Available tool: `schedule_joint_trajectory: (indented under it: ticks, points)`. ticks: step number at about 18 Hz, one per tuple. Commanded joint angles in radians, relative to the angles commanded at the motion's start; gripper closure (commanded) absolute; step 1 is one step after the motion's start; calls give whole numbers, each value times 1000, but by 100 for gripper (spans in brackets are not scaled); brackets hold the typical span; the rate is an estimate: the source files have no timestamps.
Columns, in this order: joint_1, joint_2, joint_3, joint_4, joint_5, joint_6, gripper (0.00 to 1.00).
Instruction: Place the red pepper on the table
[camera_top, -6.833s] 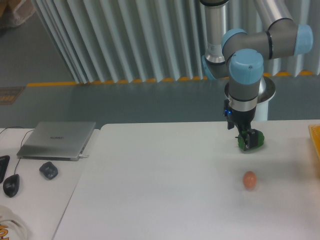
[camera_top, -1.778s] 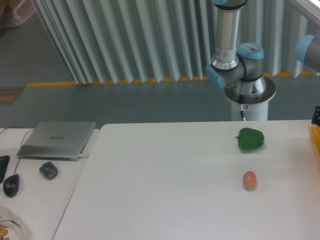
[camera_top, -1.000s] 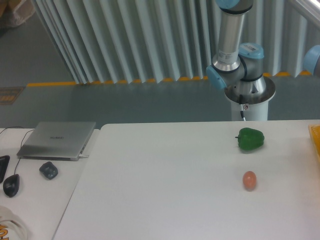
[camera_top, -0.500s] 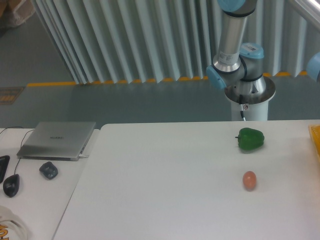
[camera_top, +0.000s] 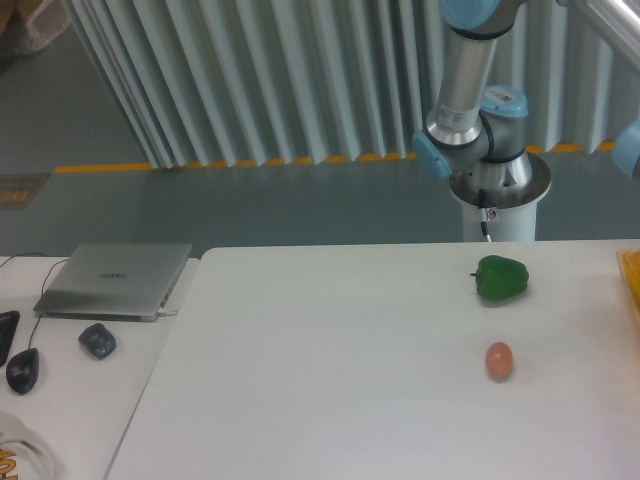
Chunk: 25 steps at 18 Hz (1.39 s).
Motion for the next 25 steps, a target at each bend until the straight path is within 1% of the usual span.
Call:
schedule_joint_trajectory:
  ticks: [5, 7, 11, 14, 18, 25]
  points:
    - [0, 0, -5, -6, -2, 8, 0]
    - [-3, 2, -12, -9, -3, 32, 0]
    - [-5, 31, -9, -69, -8, 66, 0]
    - [-2, 38, 14, -112, -11, 86, 0]
    - [-2, 35, -12, -97, -20, 84, 0]
    - [6, 31, -6, -94, -20, 84, 0]
